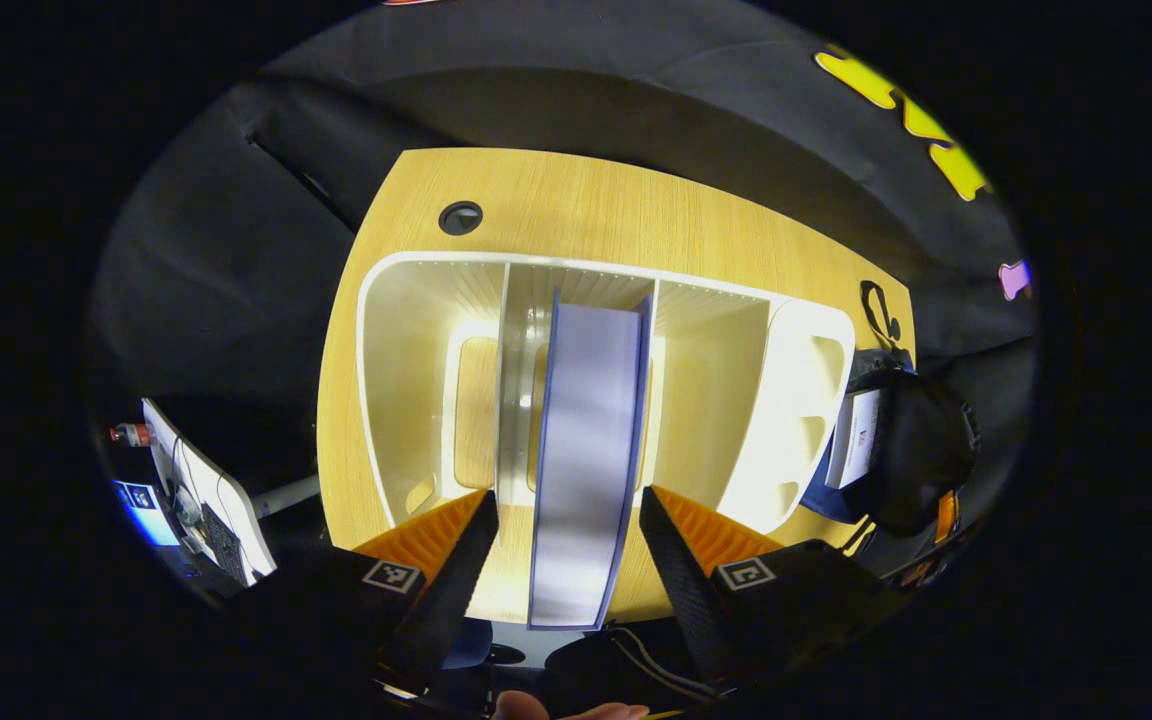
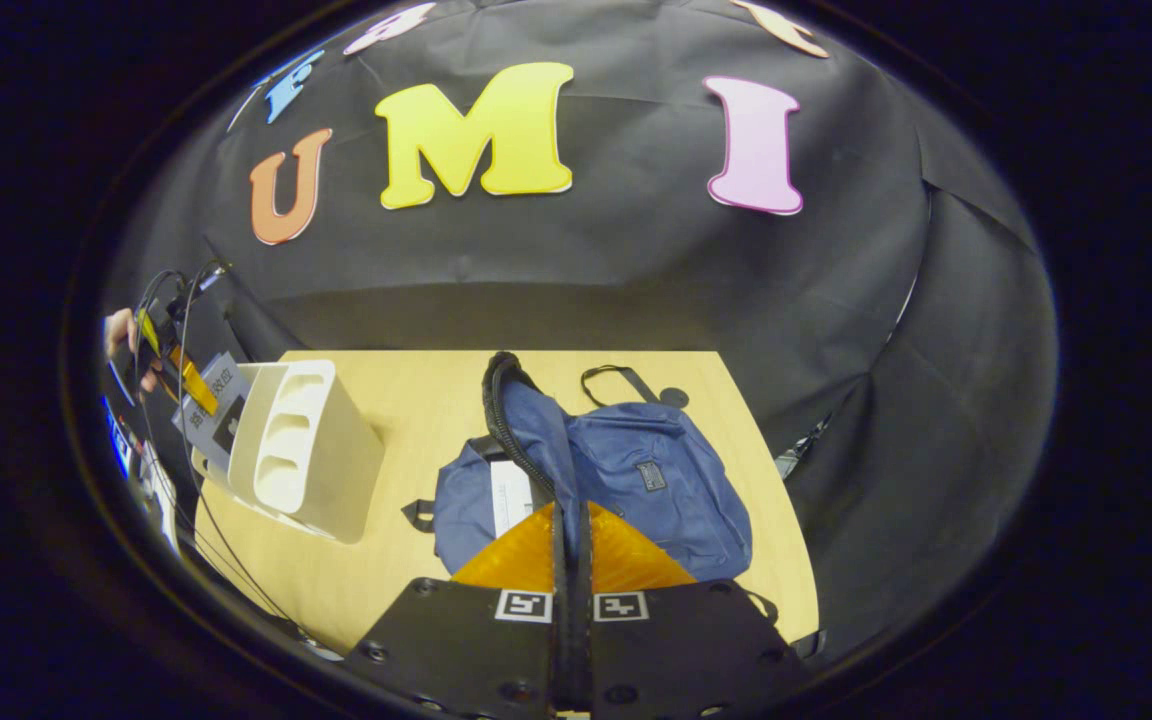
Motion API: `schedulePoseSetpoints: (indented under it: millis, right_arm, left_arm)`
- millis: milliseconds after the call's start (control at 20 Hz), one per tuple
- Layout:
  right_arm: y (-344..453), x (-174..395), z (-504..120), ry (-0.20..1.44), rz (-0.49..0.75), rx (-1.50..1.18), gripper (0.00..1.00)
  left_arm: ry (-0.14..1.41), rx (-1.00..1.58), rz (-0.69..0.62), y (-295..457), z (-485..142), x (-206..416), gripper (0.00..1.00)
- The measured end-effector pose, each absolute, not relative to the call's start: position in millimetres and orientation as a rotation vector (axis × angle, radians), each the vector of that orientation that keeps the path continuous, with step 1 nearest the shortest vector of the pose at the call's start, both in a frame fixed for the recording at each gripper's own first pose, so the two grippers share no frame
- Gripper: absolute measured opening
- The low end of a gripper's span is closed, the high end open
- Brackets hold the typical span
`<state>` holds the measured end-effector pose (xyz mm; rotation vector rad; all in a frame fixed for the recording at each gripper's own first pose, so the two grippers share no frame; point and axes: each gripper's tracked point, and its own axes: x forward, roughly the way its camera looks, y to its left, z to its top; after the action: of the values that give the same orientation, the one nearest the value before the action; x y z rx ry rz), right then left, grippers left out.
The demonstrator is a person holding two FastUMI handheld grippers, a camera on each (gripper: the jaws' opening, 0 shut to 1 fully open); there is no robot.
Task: Open the schoolbag, grab two books from the bookshelf and put them into the schoolbag.
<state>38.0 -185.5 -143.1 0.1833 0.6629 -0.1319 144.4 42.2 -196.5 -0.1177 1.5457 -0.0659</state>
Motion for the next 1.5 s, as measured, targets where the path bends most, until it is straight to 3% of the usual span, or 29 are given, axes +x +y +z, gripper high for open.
schedulePoseSetpoints:
  millis: [50, 400, 700, 1000, 1050, 1100, 1150, 1500]
  right_arm:
    - [-185.6, 37.8, -143.2, 0.663, -0.133, 0.185, 0.01]
    - [-186.1, 39.1, -144.2, 0.663, -0.131, 0.180, 0.01]
    - [-187.1, 37.3, -142.7, 0.655, -0.131, 0.178, 0.01]
    - [-181.8, 39.1, -141.2, 0.650, -0.109, 0.171, 0.01]
    - [-180.2, 38.1, -140.5, 0.649, -0.103, 0.172, 0.01]
    - [-178.4, 38.3, -140.9, 0.650, -0.097, 0.173, 0.01]
    - [-176.6, 38.9, -140.6, 0.650, -0.092, 0.174, 0.01]
    - [-171.9, 39.6, -139.3, 0.647, -0.078, 0.169, 0.00]
  left_arm:
    - [1.547, -0.114, -0.069, 41.6, -197.0, 144.6, 0.89]
    - [1.560, -0.132, -0.052, 39.0, -201.0, 145.7, 0.58]
    - [1.558, -0.117, -0.010, 49.2, -195.2, 140.5, 0.45]
    - [1.471, -0.085, -0.059, 50.9, -151.8, 125.8, 0.40]
    - [1.451, -0.079, -0.061, 52.2, -139.5, 120.7, 0.35]
    - [1.432, -0.078, -0.063, 53.8, -126.8, 116.6, 0.45]
    - [1.415, -0.087, -0.067, 54.6, -113.4, 110.3, 0.40]
    - [1.303, -0.251, -0.109, 57.2, -32.1, 73.2, 0.40]
